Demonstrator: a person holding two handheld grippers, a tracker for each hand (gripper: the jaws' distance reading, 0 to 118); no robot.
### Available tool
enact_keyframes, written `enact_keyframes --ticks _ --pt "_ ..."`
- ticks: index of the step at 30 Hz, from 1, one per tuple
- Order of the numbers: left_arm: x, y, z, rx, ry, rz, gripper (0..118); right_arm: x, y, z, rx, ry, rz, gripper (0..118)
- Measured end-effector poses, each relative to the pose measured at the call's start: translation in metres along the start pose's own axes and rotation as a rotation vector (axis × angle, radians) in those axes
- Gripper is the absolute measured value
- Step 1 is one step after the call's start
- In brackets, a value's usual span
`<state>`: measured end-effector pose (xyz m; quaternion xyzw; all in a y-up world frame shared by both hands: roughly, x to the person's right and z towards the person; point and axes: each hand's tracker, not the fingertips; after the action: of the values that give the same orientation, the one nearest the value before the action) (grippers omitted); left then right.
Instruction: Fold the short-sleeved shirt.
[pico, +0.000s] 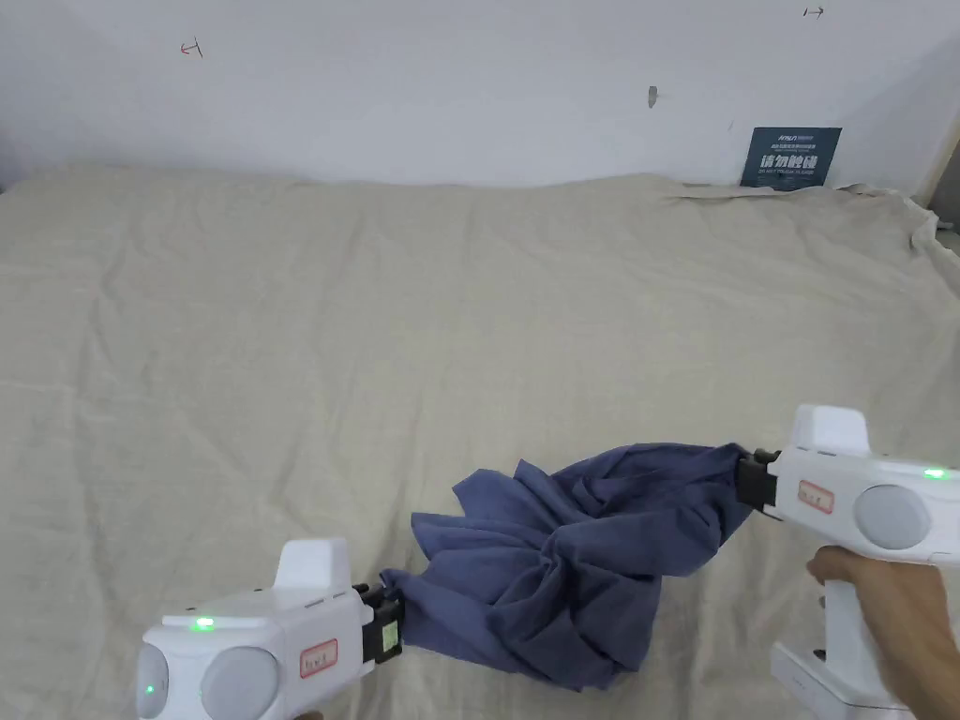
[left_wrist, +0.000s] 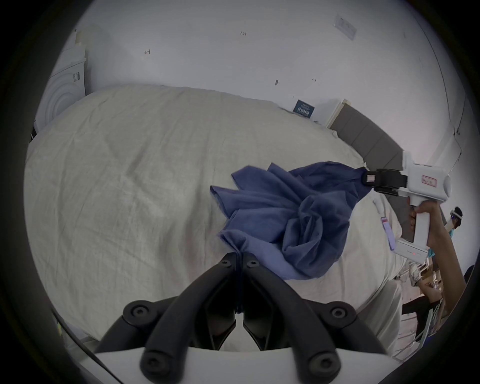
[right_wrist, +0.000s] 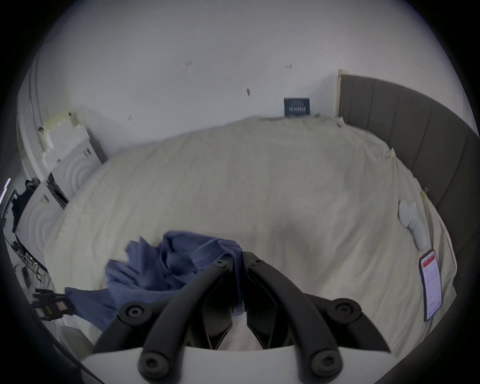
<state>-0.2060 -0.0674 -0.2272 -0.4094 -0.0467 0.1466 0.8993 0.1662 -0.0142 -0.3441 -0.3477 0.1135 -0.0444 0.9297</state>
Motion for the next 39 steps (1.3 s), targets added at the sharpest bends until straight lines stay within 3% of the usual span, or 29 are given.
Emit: enact_keyframes --ticks 7,19,27,31,39 --pt "-0.014 0.058 0.036 0.133 -0.035 0.046 0 0.036 0.05 0.051 0.119 0.028 -0.036 4" --pt "-0.039 0.198 0.104 0.35 0.096 0.002 0 0.073 0.123 0.107 0.286 -0.039 -0.006 4" --pt "-0.039 0.291 0.117 0.416 0.196 -0.008 0 0.078 0.183 0.099 0.357 -0.088 0.011 4" --pt "-0.051 0.336 0.116 0.436 0.2 0.062 0 0.08 0.215 0.089 0.388 -0.106 -0.019 4" --pt "-0.034 0.407 0.122 0.52 0.233 0.028 0 0.075 0.28 0.066 0.474 -0.137 -0.033 4"
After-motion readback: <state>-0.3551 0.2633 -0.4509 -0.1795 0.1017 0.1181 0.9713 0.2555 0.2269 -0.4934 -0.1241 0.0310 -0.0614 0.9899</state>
